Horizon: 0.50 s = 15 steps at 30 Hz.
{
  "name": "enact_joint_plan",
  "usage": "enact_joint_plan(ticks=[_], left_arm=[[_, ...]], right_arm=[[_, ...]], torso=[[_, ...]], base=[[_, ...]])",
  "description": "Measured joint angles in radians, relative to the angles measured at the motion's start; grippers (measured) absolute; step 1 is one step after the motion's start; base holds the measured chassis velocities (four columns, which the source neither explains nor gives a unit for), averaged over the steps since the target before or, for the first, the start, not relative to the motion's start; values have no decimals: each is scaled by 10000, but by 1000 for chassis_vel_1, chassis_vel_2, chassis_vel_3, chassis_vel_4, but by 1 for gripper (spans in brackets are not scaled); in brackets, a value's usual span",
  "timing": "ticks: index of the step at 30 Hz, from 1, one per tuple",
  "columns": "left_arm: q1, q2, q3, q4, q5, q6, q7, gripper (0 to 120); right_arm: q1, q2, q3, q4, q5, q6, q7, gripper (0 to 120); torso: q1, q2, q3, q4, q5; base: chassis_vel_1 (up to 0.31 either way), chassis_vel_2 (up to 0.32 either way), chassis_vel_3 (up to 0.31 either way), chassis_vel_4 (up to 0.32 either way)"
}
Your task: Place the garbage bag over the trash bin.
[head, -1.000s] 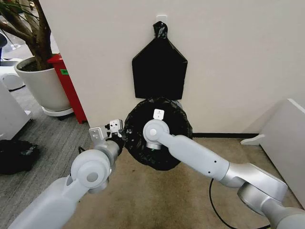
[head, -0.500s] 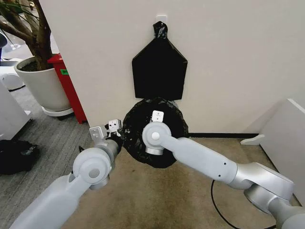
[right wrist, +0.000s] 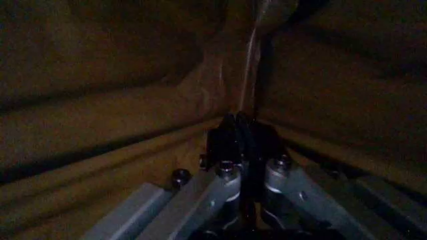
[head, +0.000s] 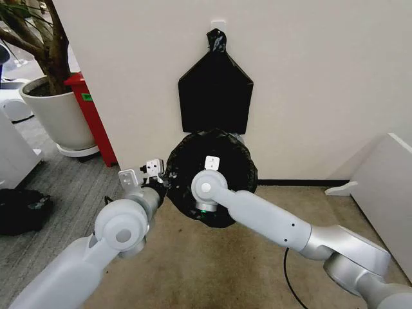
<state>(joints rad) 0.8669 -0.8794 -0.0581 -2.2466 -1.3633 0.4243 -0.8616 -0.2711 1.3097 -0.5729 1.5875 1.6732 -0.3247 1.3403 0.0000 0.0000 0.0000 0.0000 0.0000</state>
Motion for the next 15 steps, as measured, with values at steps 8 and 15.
enact_joint_plan(ticks=[8,15], left_arm=[[21,-86,33,295,64,5,27,0],[79,-69,54,200,84,10,36,0]], right_arm=[[437,-224,15,857,574,251,241,0],[709,32,281,389,430,208,63,0]], torso=[[0,0,0,0,-1],[0,0,0,1,-1]], base=[[0,0,0,0],[0,0,0,0]])
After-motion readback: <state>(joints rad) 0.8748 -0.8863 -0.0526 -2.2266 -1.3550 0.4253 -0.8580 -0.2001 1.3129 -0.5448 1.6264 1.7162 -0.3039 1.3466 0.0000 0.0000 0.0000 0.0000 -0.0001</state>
